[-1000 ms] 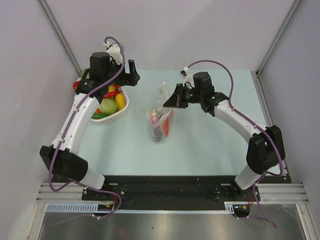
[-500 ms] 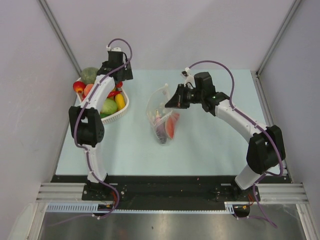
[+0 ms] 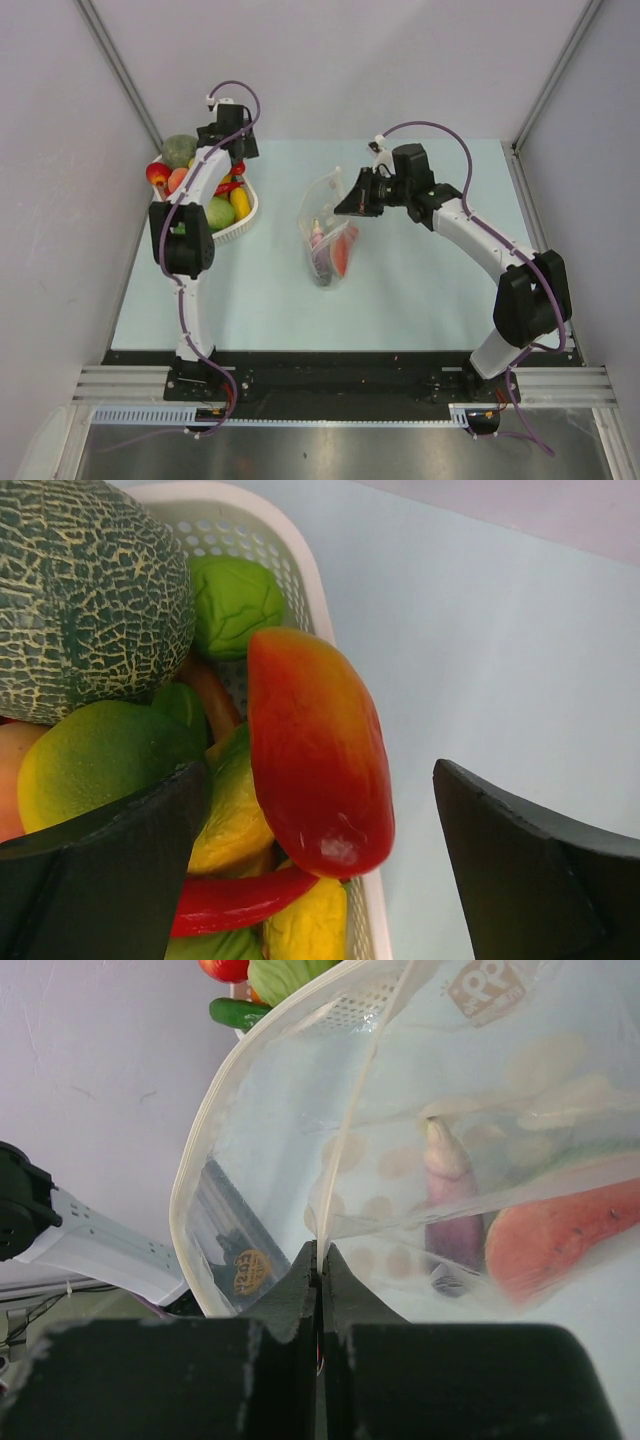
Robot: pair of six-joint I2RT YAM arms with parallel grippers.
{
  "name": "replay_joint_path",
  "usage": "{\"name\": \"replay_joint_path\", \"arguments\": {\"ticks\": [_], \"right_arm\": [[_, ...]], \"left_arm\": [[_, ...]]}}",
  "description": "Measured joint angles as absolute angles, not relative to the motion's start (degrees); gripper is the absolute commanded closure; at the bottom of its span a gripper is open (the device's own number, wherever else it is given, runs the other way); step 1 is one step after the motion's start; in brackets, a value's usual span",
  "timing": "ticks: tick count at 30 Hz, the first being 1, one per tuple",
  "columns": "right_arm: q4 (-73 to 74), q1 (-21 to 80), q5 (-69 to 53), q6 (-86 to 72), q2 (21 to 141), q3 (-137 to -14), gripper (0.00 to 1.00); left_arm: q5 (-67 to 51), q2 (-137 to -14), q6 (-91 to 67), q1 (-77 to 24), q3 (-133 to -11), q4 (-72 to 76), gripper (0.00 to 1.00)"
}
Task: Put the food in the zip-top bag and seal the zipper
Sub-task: Pick up the fake fruit from the bin.
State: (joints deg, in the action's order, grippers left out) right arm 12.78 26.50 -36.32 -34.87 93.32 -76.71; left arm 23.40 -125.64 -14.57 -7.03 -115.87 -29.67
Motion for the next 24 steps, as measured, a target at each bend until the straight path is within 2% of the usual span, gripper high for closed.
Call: {"name": "replay_joint_path", "arguments": {"ticks": [4,8,9,11,12,16,21,24], "right_arm": [[13.0,26.2,-36.3,-34.9,93.3,-76.7,1.0],[13.0,26.0,-36.3,-34.9,93.3,-76.7,1.0],[13.0,26.0,-36.3,-34.9,93.3,-76.7,1.0],[13.0,25.9,-36.3,-34.9,93.3,-76.7,1.0],[13.0,25.9,-36.3,-34.9,93.3,-76.7,1.0],[13.0,25.8,-36.3,-34.9,93.3,-76.5,1.0],[13.0,25.8,-36.3,-34.9,93.3,-76.2,1.0],[12.9,26.0,-36.3,-34.9,93.3,-76.2,1.0]], "left_arm": [[23.4,-127.4,-14.5,-6.3,-115.9,-29.4,0.05],[23.3,-128.5,-14.5,-5.9,-115.9,-28.3,0.14],[23.2,-128.7,-14.5,-5.8,-115.9,-28.1,0.22],[23.1,-129.0,-14.4,-5.7,-115.9,-27.8,0.27],[22.9,-129.1,-14.3,-5.7,-115.9,-27.7,0.34],[21.6,-129.1,-14.0,-5.5,-116.0,-27.5,0.49],[18.5,-127.7,-14.5,-5.4,-116.0,-28.4,0.54],[14.1,-122.9,-15.1,-5.4,-114.1,-28.9,0.55]]}}
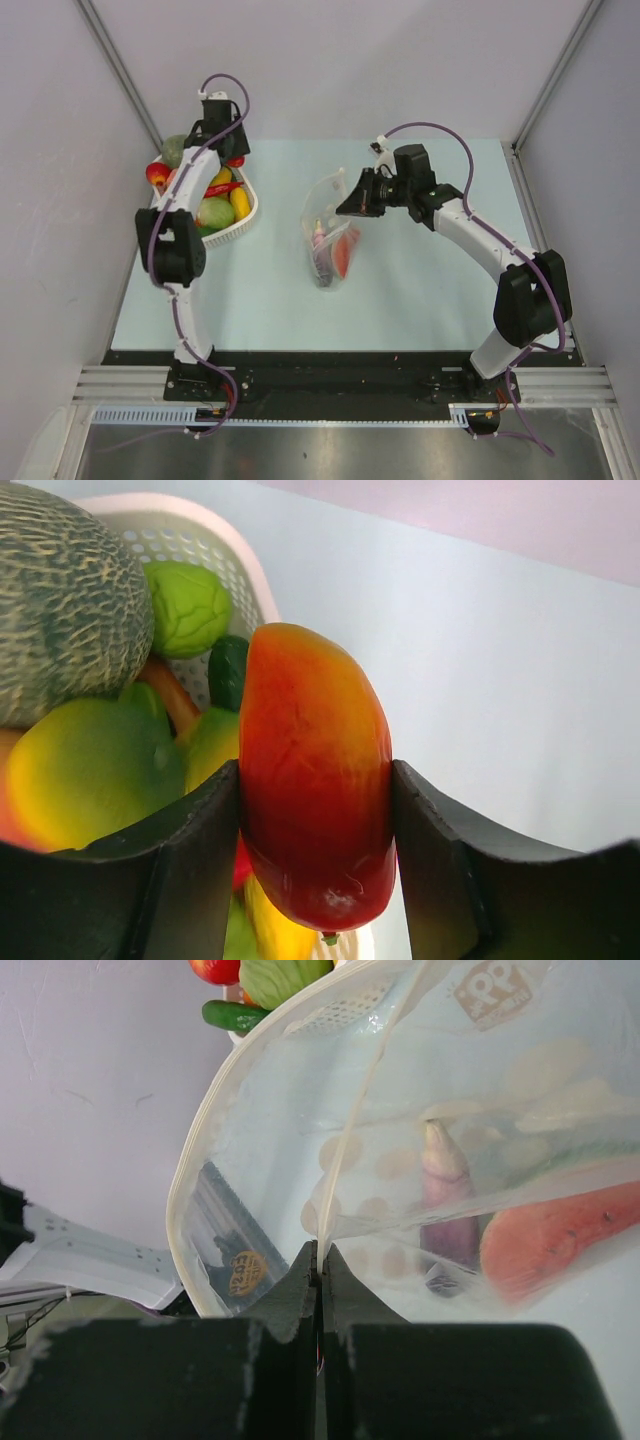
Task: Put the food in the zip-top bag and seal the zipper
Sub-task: Pick up the fake fruit from the bin, then place the fake fruit in the zipper food storage bag.
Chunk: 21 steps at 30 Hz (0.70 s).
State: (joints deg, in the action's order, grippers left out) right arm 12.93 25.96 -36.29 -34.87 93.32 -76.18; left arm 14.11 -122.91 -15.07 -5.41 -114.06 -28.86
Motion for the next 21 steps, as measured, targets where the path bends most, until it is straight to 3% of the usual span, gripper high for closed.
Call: {"name": "replay_joint_path", "arguments": {"ticks": [6,11,16,21], "right_arm": [[11.7,26.3,-36.3,-35.0,93.3,-75.4,1.0],[10.1,26.7,-36.7,-36.0,93.3,-74.2,1.0],[8.8,27.2,-37.7,-36.7,93.3,-73.9,1.0],[8.1,27.3,-38.4,-37.3,93.3,-73.9,1.0]], "left_arm": [[3.8,-99.6,-13.4,-8.4,-98.4,-23.6,0.59],[-6.7,-78.1,-9.5,-17.3,-83.2,-14.3,0.58],[-14.2,-70.8,-5.1,-25.9,-74.8,-9.9,0.56],[-15.4,-74.5,-3.9,-31.2,-71.1,-11.6,0.51]]}}
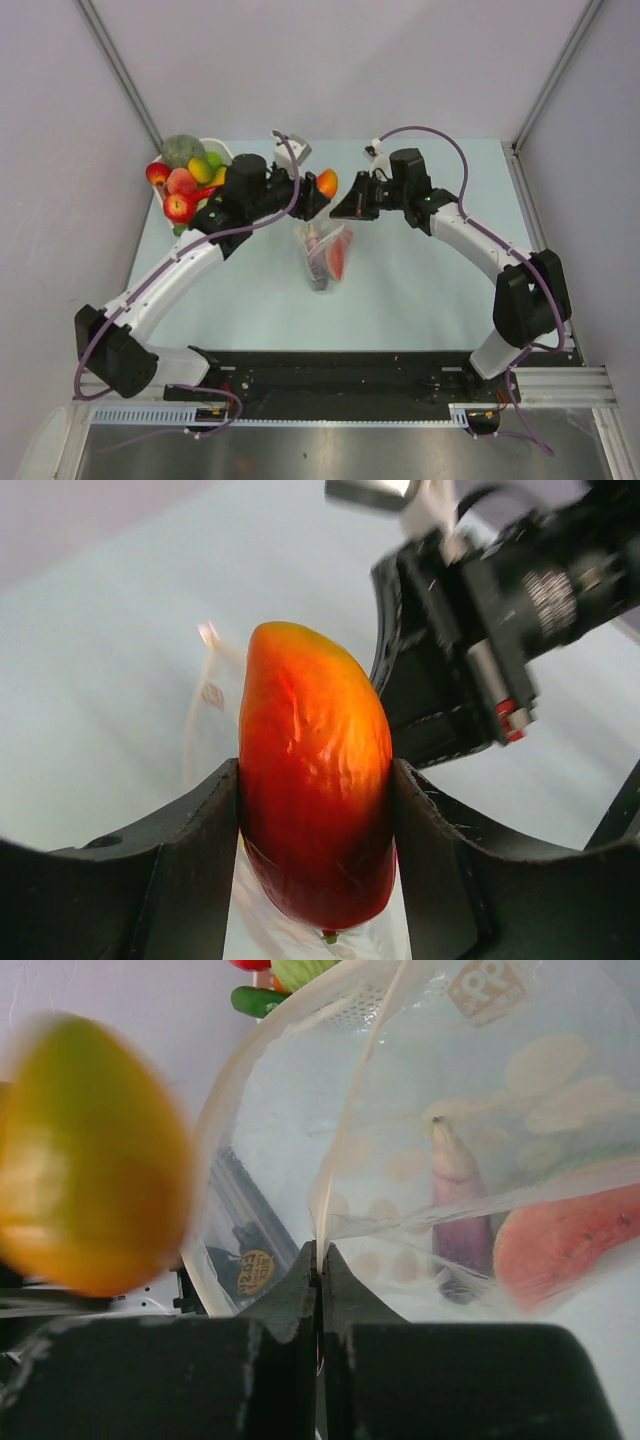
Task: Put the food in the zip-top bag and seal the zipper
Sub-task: Place the fake fruit in the zipper food storage bag, then pick up the fake fruit from the bin.
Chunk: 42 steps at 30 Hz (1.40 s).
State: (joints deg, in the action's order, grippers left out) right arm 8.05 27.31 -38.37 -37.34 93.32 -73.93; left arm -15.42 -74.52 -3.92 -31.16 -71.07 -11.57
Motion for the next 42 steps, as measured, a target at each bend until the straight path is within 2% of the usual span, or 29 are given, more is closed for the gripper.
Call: {"name": "replay_joint_path", "arguments": {"ticks": [3,4,5,6,8,9,17,20,24,30,36,42], "right_arm": [[7.7,27.4,-38.5,-37.6,93.3,-73.9,1.0],[7.9,27.4,-38.4,-37.5,93.3,-73.9,1.0],[8.6,27.4,-38.5,-37.5,93.3,-73.9,1.0],[8.7,27.3,-38.4,-37.5,93.3,-73.9,1.0],[8.4,27.3,-38.5,-37.5,93.3,-73.9,1.0],[8.1,27.3,-38.5,-37.5,93.3,-73.9,1.0],[7.8,27.4,-38.9,-37.5,93.3,-73.9,1.0],[7.9,27.4,-38.9,-37.5,93.3,-73.9,1.0],[7.8,27.4,-38.9,-37.4,93.3,-73.9,1.0],[7.9,27.6,-38.9,-36.8,93.3,-73.9,1.0],[7.9,27.7,-38.9,-36.2,93.3,-73.9,1.0],[7.9,28.0,-38.9,-36.0,93.3,-73.9,1.0]], "left_arm": [[-15.2,-77.6,-3.9,-32.3,-69.7,-14.0,0.43],[-14.9,-78.2,-4.0,-32.5,-69.4,-14.6,0.34],[-14.3,-78.8,-4.0,-32.6,-69.3,-15.2,0.31],[-13.7,-79.0,-4.1,-32.5,-69.3,-15.9,0.22],[-13.1,-79.0,-3.9,-32.6,-69.3,-17.2,0.11],[-13.0,-79.0,-3.9,-32.8,-69.3,-17.6,0.01],[-12.2,-76.2,-3.5,-30.6,-73.3,-23.7,0.01],[-14.5,-74.1,-5.0,-23.1,-75.4,-24.6,0.0],[-15.7,-72.9,-7.0,-8.0,-75.8,-25.2,0.0],[-14.6,-76.0,-6.0,11.1,-75.8,-28.1,0.0],[-13.5,-81.5,-3.8,20.8,-75.7,-30.1,0.0],[-13.0,-85.3,-1.2,21.8,-73.8,-29.7,0.0]]}}
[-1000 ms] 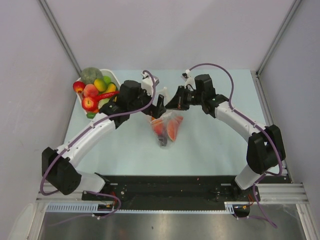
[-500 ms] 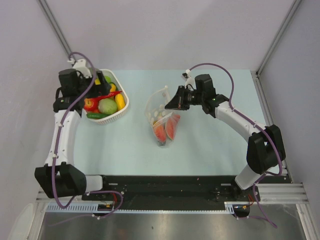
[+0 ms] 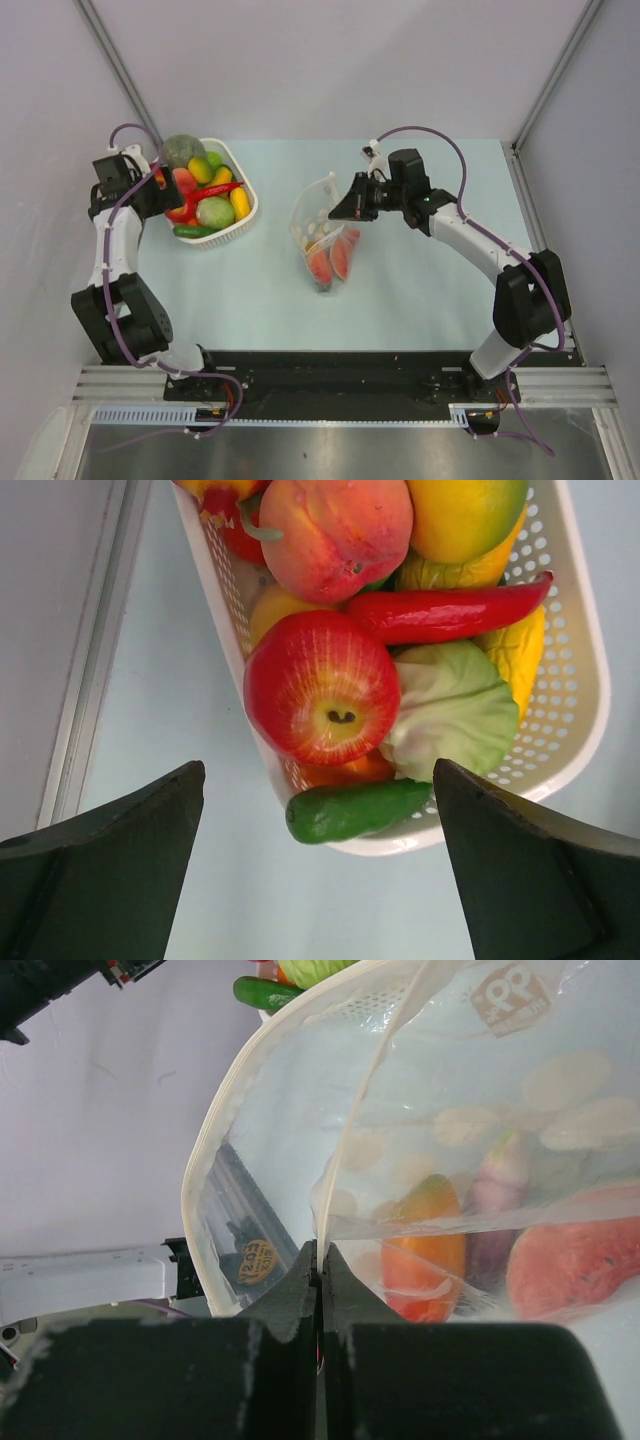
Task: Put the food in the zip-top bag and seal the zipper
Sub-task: Pick up the fake fruit from the bin.
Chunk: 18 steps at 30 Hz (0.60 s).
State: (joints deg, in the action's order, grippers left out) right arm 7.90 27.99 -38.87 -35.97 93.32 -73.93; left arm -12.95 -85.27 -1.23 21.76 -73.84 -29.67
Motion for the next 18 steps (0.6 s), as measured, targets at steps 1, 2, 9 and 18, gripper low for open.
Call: {"name": "replay_joint_path", "arguments": {"ticks": [1,2,9,18], "right_arm": [[7.9,28.1,-38.9,-35.9,93.3,-73.9,1.0],[7.9,28.1,-38.9,-35.9,93.3,-73.9,1.0],[8.4,28.4,-38.9,-35.7,93.3,-73.9,1.0],[8.7,28.4,-38.9,-35.2,93.3,-73.9,1.0]], "left_arm": [[-12.7,-86.1,-0.9,21.7,-73.8,-29.4,0.0],[-12.5,-86.8,-0.5,21.5,-73.8,-29.0,0.0],[-10.3,-93.1,1.0,20.0,-74.1,-25.7,0.01],[-7.8,-97.7,1.7,16.9,-75.6,-24.4,0.2]]}}
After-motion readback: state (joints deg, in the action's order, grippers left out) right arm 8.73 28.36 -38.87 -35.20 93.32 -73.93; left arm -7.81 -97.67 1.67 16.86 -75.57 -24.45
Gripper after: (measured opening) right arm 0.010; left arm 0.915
